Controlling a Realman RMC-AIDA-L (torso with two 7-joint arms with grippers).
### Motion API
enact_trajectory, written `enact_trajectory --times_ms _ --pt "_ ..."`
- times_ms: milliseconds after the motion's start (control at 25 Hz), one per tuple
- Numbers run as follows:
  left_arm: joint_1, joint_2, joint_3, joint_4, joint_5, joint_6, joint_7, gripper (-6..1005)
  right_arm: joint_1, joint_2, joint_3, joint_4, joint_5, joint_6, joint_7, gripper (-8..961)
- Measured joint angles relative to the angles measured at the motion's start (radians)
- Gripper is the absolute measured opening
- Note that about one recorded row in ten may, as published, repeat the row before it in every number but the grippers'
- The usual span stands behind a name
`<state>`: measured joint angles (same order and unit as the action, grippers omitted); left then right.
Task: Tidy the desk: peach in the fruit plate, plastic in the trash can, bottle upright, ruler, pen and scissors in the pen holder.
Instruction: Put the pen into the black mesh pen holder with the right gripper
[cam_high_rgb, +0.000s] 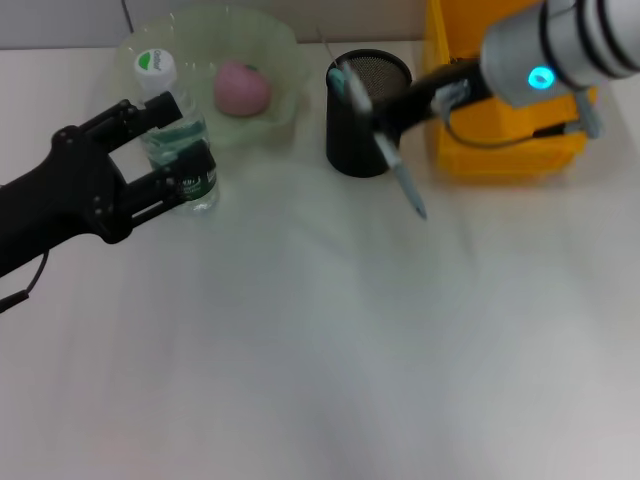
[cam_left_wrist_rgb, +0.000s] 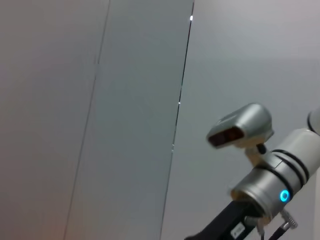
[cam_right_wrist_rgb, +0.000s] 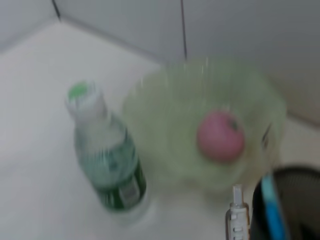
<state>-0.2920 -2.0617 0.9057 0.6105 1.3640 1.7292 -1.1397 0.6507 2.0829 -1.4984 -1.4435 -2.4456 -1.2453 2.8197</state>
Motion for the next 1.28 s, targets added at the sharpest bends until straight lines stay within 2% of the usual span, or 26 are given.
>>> enact_trajectory --times_ms 280,720,880,1000,1280 --pt "0.012 0.0 -0.021 -0.014 0.0 0.0 0.0 701 -0.08 0.0 0.025 -0.085 0.05 0.094 -0.054 152" --pt "0.024 -0.004 -0.042 -0.026 0.0 0.0 0.001 700 -0.189 0.004 0.01 -0.087 0.057 0.338 -0.122 160" --pt "0.021 -0.005 -0.045 -0.035 0.0 0.0 0.001 700 -0.204 0.003 -0.019 -0.042 0.086 0.45 -0.155 162" --pt "0.016 -0.005 -0.046 -0.041 0.0 -0.001 0.001 700 -0.206 0.001 -0.048 0.029 0.165 0.552 -0.221 164" --pt "0.016 0.002 -0.034 -0.04 0.013 0.01 0.036 701 -0.174 0.0 -0.048 0.125 0.346 0.618 -0.361 169"
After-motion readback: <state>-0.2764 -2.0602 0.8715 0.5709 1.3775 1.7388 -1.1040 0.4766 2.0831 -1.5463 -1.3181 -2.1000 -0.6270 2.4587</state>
